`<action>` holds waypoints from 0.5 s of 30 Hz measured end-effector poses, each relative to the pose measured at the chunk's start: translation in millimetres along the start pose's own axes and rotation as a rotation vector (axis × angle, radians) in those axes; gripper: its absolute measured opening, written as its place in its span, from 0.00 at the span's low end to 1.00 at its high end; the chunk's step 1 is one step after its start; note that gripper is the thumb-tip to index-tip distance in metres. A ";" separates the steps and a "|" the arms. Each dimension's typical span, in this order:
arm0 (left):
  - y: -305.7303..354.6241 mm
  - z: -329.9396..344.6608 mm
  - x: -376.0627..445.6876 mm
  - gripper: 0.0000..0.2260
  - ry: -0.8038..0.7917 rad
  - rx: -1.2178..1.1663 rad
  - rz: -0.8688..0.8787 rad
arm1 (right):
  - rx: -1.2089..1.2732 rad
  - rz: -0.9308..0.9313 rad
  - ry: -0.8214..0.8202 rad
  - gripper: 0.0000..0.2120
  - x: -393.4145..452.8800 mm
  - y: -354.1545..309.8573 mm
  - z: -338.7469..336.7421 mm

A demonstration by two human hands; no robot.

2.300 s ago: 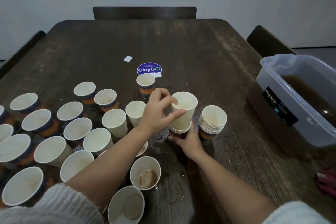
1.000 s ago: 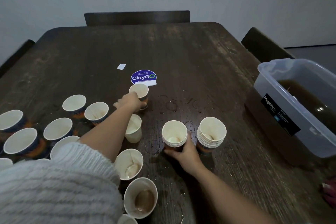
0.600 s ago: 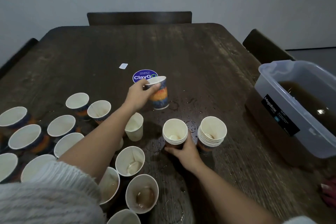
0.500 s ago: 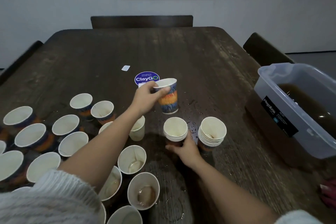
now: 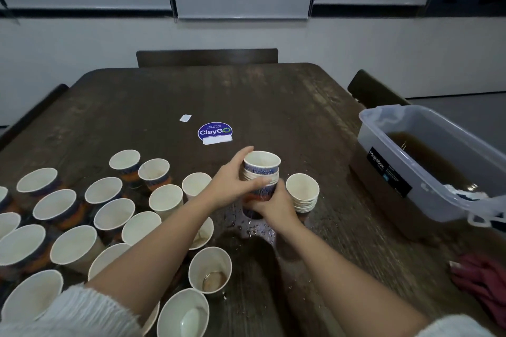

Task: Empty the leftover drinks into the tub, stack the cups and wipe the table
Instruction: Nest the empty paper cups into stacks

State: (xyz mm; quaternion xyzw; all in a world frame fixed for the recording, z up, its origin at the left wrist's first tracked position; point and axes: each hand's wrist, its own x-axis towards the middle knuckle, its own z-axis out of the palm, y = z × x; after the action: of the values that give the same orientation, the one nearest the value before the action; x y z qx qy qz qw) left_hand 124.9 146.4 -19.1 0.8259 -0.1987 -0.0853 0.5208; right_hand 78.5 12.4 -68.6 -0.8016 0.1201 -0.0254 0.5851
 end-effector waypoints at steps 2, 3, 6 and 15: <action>18.4 7.2 2.5 0.36 0.059 -0.089 0.025 | -0.006 -0.041 0.029 0.34 -4.3 -16.4 -12.2; 27.9 11.7 5.9 0.33 0.098 -0.126 0.039 | -0.008 -0.062 0.048 0.35 -5.3 -24.0 -18.3; 54.6 28.9 18.9 0.33 0.188 -0.267 0.090 | -0.015 -0.129 0.135 0.36 -8.9 -42.4 -40.6; 71.0 67.9 41.3 0.33 0.087 -0.322 0.137 | -0.123 -0.151 0.265 0.41 -2.1 -26.8 -86.7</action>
State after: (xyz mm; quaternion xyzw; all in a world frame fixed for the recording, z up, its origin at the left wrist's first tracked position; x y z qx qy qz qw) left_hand 121.8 46.3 17.0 0.7193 -0.2155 -0.0443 0.6589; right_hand 65.1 -60.2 -15.9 -0.8322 0.1372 -0.1676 0.5104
